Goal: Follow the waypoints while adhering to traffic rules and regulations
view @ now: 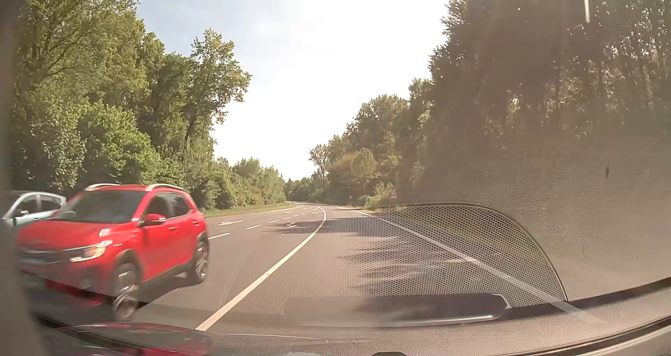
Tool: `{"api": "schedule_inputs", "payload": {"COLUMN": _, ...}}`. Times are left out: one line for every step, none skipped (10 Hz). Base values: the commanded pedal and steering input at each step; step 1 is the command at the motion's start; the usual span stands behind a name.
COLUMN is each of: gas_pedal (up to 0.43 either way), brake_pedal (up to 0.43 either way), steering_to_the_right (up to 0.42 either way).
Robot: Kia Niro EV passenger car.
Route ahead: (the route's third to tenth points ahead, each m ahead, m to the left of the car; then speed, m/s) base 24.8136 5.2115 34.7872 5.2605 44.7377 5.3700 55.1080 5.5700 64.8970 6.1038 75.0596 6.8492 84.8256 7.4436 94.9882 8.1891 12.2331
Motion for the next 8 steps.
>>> {"api": "schedule_inputs", "payload": {"gas_pedal": 0.390, "brake_pedal": 0.000, "steering_to_the_right": -0.003}}
{"api": "schedule_inputs", "payload": {"gas_pedal": 0.378, "brake_pedal": 0.000, "steering_to_the_right": -0.005}}
{"api": "schedule_inputs", "payload": {"gas_pedal": 0.370, "brake_pedal": 0.000, "steering_to_the_right": -0.006}}
{"api": "schedule_inputs", "payload": {"gas_pedal": 0.370, "brake_pedal": 0.000, "steering_to_the_right": -0.007}}
{"api": "schedule_inputs", "payload": {"gas_pedal": 0.358, "brake_pedal": 0.000, "steering_to_the_right": -0.008}}
{"api": "schedule_inputs", "payload": {"gas_pedal": 0.358, "brake_pedal": 0.000, "steering_to_the_right": -0.010}}
{"api": "schedule_inputs", "payload": {"gas_pedal": 0.350, "brake_pedal": 0.000, "steering_to_the_right": -0.012}}
{"api": "schedule_inputs", "payload": {"gas_pedal": 0.350, "brake_pedal": 0.000, "steering_to_the_right": -0.012}}
